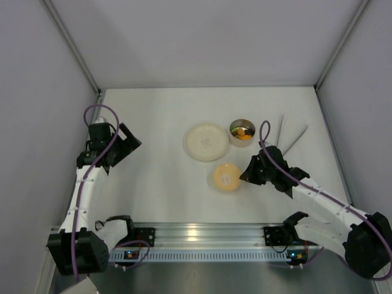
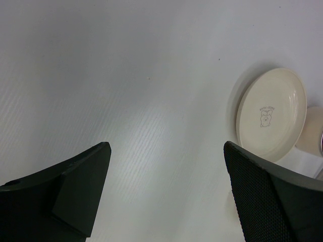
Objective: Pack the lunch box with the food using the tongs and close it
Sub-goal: Pick up the box lid from the center of the board, then close the box lid on the packing box.
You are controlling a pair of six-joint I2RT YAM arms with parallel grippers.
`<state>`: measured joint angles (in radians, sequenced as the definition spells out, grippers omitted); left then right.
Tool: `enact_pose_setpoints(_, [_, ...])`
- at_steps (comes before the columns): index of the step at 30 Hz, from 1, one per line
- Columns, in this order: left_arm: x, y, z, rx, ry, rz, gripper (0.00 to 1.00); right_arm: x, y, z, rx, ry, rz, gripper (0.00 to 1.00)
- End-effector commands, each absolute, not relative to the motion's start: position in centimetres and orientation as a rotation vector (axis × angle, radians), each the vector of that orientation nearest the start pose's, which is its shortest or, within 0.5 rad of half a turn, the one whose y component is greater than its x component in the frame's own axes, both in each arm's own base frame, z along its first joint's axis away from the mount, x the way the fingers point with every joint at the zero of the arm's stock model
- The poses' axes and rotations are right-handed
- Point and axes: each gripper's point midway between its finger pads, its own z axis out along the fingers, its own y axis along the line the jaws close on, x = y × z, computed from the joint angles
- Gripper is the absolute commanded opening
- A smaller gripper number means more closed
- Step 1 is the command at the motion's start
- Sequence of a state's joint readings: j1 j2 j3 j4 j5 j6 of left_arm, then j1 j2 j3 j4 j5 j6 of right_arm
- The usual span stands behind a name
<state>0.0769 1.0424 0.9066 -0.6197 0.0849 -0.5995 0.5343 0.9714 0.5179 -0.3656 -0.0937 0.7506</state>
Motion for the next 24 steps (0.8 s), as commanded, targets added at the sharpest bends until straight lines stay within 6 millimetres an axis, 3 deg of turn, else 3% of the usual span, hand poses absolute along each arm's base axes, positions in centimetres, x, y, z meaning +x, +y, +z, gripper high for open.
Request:
enact_pose_setpoints(1, [30.4, -1.4, 18.4, -0.706, 2.177, -0.354, 0.99, 22.4, 17.6, 10.1, 0.21, 2.433, 0.691, 0.0])
enact_pose_setpoints(10, [30.5, -1.3, 18.4, -0.707, 2.177, -0.347, 0.99, 27.1, 17.4, 13.7, 0.261, 2.339, 0.756, 0.0])
enact_pose_setpoints(17, [30.5, -1.4, 18.5, -0.706, 2.177, -0.351, 0.99, 31.9, 15.3, 18.1, 0.34, 2.231, 0.755, 0.0])
enact_pose_setpoints(23, [30.5, -1.4, 18.5, -0.704, 2.178, -0.354, 0.99, 36.0, 12.8, 19.3, 0.433, 2.193, 0.713, 0.0])
enact_pose_setpoints(24, [30.5, -1.4, 18.5, -0.705, 2.176, -0.353, 0.99, 36.5, 12.6, 18.7, 0.449, 2.205, 0.711, 0.0])
